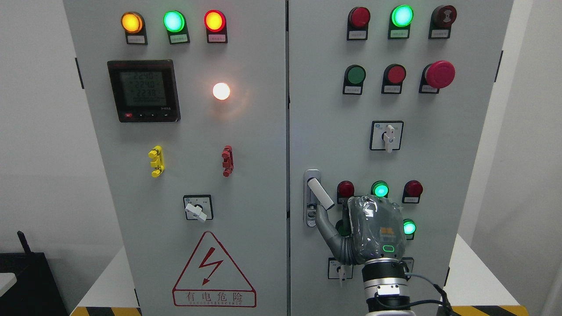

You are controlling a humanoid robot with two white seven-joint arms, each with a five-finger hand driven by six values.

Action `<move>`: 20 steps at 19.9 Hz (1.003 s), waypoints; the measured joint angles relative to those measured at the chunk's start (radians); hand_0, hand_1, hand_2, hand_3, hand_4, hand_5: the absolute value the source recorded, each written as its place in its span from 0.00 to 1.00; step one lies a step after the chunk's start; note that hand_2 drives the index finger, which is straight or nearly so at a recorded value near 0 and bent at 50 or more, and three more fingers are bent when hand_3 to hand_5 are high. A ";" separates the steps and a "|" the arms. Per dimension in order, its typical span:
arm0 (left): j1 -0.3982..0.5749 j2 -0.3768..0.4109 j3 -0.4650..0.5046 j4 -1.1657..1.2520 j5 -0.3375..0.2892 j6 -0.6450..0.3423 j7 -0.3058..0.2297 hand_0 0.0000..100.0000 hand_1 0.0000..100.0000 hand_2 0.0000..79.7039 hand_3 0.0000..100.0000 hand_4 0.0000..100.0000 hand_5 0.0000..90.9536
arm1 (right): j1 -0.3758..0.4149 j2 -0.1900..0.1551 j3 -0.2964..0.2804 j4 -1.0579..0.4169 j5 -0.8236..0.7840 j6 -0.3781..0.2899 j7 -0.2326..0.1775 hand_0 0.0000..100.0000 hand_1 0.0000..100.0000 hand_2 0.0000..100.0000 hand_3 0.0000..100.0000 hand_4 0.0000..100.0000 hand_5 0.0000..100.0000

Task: Release door handle
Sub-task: 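Rotate the latch handle to horizontal with the right hand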

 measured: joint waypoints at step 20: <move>0.000 0.000 0.000 0.000 0.000 0.000 0.000 0.12 0.39 0.00 0.00 0.00 0.00 | 0.000 -0.003 -0.023 -0.005 0.009 -0.001 0.006 0.45 0.12 1.00 1.00 0.98 0.94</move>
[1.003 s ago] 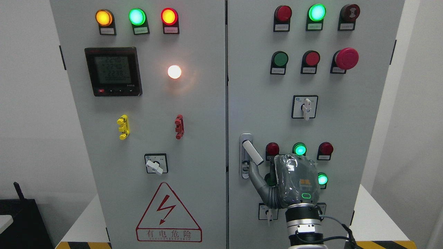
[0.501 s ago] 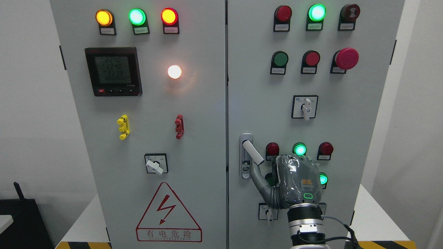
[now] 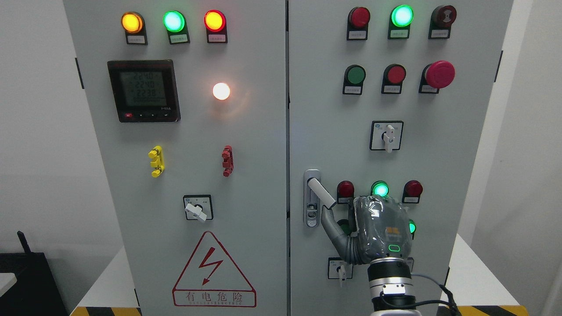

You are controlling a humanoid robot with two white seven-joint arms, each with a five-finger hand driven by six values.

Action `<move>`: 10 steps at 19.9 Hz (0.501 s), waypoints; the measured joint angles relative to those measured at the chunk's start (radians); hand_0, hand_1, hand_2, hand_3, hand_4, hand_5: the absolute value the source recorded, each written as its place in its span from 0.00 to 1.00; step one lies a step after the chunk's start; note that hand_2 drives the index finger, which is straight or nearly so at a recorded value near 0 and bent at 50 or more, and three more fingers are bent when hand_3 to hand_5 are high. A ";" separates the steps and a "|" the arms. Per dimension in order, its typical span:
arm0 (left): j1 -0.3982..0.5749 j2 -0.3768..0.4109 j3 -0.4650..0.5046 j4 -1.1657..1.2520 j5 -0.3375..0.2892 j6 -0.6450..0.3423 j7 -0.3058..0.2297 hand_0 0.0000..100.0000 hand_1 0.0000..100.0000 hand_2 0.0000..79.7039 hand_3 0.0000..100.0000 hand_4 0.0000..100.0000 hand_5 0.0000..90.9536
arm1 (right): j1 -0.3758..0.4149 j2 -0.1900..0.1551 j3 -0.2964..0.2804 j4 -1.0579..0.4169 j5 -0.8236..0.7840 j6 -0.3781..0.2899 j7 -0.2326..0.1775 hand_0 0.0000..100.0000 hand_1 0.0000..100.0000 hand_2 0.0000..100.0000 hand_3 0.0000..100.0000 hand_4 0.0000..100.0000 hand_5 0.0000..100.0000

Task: Release door handle
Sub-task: 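Rotate the latch handle to horizontal with the right hand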

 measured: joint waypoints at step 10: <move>0.000 0.000 0.000 0.000 0.000 0.000 0.000 0.12 0.39 0.00 0.00 0.00 0.00 | -0.006 -0.001 -0.011 -0.003 0.001 0.000 0.000 0.45 0.12 1.00 1.00 0.98 0.94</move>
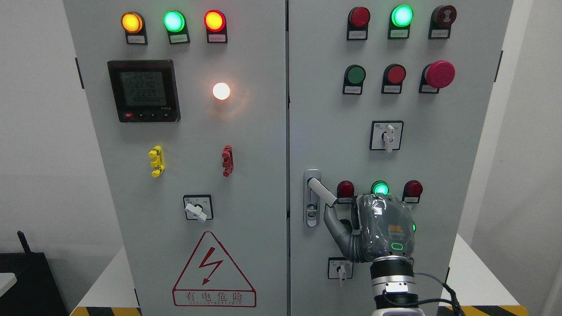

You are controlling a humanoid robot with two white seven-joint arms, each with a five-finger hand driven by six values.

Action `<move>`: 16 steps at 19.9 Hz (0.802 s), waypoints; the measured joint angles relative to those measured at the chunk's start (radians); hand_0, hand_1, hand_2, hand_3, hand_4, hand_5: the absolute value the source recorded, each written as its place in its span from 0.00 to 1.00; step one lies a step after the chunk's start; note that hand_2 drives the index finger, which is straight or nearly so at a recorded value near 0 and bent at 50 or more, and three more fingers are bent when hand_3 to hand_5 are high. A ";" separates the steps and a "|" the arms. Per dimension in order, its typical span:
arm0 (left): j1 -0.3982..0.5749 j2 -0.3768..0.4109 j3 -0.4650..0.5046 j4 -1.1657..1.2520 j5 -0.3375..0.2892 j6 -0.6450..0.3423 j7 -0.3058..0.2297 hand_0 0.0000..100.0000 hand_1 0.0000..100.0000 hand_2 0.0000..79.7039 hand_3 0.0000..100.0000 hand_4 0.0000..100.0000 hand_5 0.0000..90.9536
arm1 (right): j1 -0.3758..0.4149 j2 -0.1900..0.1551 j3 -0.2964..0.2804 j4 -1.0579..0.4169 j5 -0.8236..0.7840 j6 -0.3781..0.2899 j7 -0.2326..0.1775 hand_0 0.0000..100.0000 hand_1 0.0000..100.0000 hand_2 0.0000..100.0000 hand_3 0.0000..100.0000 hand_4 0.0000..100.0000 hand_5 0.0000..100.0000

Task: Release door handle
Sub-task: 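Rotate the latch handle to horizontal with the right hand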

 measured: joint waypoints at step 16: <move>0.000 0.000 0.000 0.000 0.000 0.000 0.000 0.12 0.39 0.00 0.00 0.00 0.00 | -0.008 -0.004 -0.012 -0.004 0.000 -0.003 0.000 0.45 0.12 1.00 1.00 0.98 0.94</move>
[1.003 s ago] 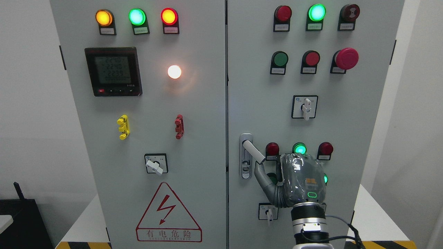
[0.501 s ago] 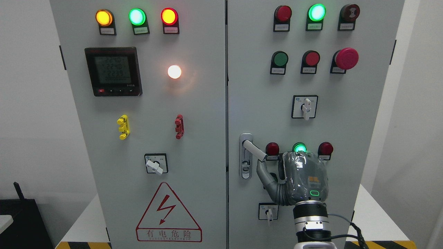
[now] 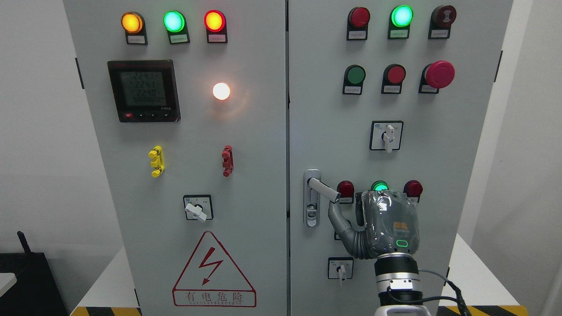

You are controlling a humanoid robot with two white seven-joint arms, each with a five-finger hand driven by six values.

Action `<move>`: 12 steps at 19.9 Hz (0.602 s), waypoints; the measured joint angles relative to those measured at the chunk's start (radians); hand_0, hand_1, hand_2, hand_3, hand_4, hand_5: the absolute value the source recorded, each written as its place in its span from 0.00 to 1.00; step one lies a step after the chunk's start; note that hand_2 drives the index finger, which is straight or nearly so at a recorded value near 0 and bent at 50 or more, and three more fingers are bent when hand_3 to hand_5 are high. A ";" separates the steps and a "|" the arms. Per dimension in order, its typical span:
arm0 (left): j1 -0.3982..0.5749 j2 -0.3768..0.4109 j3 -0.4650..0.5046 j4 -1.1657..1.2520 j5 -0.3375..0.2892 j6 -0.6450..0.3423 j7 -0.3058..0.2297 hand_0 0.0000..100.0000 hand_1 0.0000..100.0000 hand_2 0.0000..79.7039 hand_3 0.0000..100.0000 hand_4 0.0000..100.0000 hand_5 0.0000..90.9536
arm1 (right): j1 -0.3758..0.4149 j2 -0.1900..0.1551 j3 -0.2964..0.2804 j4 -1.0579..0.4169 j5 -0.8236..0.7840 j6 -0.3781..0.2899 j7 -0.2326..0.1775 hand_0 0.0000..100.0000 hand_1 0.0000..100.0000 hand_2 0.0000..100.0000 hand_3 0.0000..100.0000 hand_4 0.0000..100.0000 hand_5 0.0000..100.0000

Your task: Release door handle

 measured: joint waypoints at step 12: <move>0.000 0.000 0.000 0.000 0.000 0.000 0.000 0.12 0.39 0.00 0.00 0.00 0.00 | -0.011 -0.001 -0.007 0.000 0.000 -0.001 0.000 0.46 0.12 1.00 1.00 0.98 0.94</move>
